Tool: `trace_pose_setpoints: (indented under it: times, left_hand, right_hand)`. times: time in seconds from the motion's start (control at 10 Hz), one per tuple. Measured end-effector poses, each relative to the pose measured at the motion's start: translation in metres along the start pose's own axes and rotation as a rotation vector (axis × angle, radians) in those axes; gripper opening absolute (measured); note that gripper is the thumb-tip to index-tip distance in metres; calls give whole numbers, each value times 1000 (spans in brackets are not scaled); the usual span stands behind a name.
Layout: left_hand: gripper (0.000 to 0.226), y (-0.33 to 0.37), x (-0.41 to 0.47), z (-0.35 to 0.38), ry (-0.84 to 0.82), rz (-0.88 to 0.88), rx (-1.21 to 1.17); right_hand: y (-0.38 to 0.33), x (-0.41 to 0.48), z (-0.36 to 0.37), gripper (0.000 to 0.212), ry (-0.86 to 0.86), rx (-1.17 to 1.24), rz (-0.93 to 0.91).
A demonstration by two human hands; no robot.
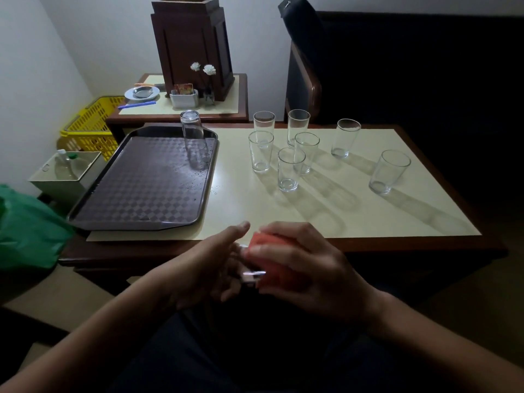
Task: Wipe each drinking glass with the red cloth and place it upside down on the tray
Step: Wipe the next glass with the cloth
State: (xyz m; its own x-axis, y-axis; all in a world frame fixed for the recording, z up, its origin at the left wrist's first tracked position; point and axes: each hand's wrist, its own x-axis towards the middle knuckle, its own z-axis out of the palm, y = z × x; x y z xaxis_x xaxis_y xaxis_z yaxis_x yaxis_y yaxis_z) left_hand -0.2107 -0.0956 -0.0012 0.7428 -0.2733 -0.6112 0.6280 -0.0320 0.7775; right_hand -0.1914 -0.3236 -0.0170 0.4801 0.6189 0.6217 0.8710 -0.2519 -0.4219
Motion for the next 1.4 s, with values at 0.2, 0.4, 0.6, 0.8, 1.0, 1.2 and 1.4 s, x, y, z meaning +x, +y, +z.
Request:
trace_pose_setpoints:
  times: [0.2, 0.4, 0.6, 0.8, 1.0, 1.2, 1.4]
  left_hand:
    - [44, -1, -10, 8, 365, 814, 562]
    - [61, 5, -8, 10, 21, 93, -43]
    - [44, 7, -15, 8, 127, 712, 358]
    - [61, 3, -8, 7, 104, 167, 17]
    - [43, 10, -7, 6, 90, 476, 147]
    - [46, 7, -9, 6, 61, 191, -116]
    - [40, 11, -13, 0, 54, 448, 203]
  right_hand:
    - [-11, 14, 0, 49, -4, 1400, 1056]
    - [-14, 8, -7, 58, -13, -50, 37]
    - [-2, 13, -8, 52, 24, 1229, 884]
    - [-7, 6, -9, 63, -61, 15, 94]
    - [0, 12, -10, 61, 53, 1087, 822]
    - [-5, 7, -9, 65, -42, 111, 165]
    - [-1, 4, -1, 63, 108, 749, 641]
